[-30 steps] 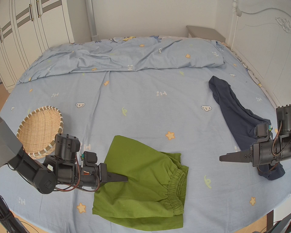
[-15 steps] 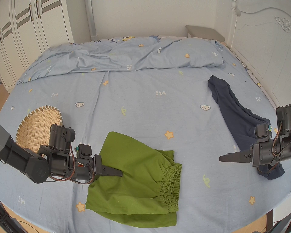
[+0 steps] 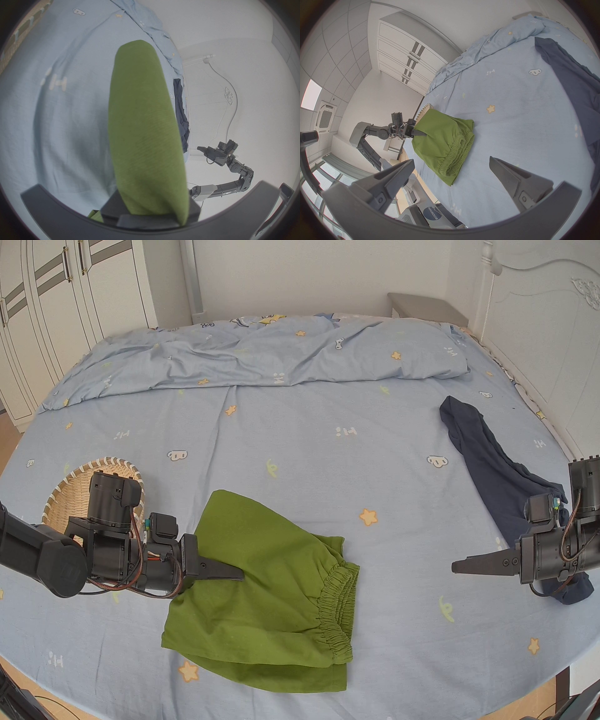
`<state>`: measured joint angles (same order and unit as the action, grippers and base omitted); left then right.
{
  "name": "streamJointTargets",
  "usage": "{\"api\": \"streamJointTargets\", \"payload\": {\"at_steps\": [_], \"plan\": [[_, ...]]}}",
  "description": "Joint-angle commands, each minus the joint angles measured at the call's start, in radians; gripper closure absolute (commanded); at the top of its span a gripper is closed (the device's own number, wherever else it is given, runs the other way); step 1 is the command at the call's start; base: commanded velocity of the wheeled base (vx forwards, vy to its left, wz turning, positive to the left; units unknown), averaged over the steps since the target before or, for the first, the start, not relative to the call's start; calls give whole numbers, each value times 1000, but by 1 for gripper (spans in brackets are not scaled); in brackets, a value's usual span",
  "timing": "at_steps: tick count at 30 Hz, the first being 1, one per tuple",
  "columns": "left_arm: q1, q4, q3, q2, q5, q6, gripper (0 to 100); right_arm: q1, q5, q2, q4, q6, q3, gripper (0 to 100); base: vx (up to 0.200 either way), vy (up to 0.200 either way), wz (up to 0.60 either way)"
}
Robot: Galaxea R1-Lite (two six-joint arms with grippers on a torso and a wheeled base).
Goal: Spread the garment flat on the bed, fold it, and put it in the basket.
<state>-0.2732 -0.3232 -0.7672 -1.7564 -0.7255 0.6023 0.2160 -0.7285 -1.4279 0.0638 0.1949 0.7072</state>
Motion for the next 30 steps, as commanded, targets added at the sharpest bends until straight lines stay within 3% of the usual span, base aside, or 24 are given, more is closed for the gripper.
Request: {"api": "streamJointTargets", "payload": {"at_steps": [1, 10, 24, 28, 30], "plan": [[-1, 0, -1, 5, 0, 1, 100, 0, 0, -2, 2, 0, -2, 0, 0, 200, 0], [-6, 0, 5, 6, 1, -4, 100, -1, 0, 1, 4, 0, 0, 0, 0, 200, 0], [-29, 49, -61, 149, 15, -64, 100, -3, 0, 7, 2, 1, 1, 0, 0, 0, 0], [-43, 119, -110, 166, 15, -168, 100, -3, 0, 7, 2, 1, 1, 0, 0, 0, 0], [-43, 119, -110, 166, 15, -168, 100, -3, 0, 7, 2, 1, 1, 0, 0, 0, 0]]}}
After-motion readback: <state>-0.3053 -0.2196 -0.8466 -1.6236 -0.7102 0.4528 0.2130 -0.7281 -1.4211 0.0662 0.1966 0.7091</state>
